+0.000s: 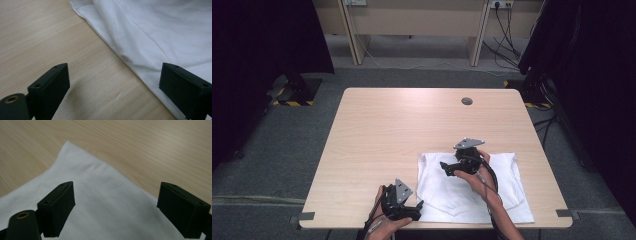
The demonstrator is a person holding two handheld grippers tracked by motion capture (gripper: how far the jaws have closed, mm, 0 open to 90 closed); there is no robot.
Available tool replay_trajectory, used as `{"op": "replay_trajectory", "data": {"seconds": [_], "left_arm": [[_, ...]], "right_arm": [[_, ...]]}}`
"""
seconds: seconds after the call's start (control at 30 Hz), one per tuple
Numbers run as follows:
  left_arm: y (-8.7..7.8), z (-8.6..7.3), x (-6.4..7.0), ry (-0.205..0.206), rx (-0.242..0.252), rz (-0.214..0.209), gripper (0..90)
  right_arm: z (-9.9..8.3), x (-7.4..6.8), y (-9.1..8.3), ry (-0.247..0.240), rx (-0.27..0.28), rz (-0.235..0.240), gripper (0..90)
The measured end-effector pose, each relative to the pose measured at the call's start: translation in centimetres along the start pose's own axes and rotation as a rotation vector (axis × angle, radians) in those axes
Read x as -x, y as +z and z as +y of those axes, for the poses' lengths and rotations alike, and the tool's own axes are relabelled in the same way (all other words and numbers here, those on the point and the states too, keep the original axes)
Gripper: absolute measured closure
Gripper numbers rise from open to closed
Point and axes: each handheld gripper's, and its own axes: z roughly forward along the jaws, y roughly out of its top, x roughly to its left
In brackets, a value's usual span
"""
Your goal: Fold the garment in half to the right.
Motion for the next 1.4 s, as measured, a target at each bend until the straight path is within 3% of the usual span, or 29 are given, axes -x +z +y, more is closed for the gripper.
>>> {"op": "replay_trajectory", "data": {"seconds": [0.13, 0.33, 0.43, 0.53, 0.63, 0.87, 1.0, 1.2, 1.4], "left_arm": [[0.0, 0.0, 0.1, 0.005, -0.003, 0.007, 8.7], [0.0, -0.2, -0.2, -0.023, 0.002, -0.010, 8.7], [0.0, -0.2, -0.2, -0.027, 0.002, -0.013, 8.9], [0.0, -0.2, -0.2, -0.027, 0.003, -0.013, 9.0], [0.0, -0.2, -0.2, -0.027, 0.003, -0.014, 9.1], [0.1, -0.2, -0.3, -0.028, 0.006, -0.018, 9.3], [0.1, -0.3, -0.3, -0.028, 0.006, -0.020, 9.2], [-0.2, -0.3, 0.1, -0.022, 0.018, -0.006, 10.1], [-1.2, -0.1, 1.7, -0.076, 0.073, -0.011, 9.7]], "right_arm": [[0.6, -0.3, 0.9, -0.023, -0.013, -0.055, 16.2], [0.2, -0.3, 2.5, -0.037, -0.108, -0.085, 16.3], [0.5, -0.3, 2.3, -0.020, -0.081, -0.084, 15.9], [1.3, -0.5, 2.2, 0.013, -0.025, -0.053, 15.5], [2.0, -1.0, 2.7, 0.016, -0.005, -0.033, 15.3], [2.2, -1.8, 5.1, -0.028, -0.070, -0.075, 14.2], [2.4, -1.7, 4.8, -0.017, -0.066, -0.079, 14.1], [3.2, -2.0, 4.1, -0.019, -0.001, -0.009, 16.6], [3.7, -2.5, 4.5, -0.047, 0.019, 0.064, 22.5]]}}
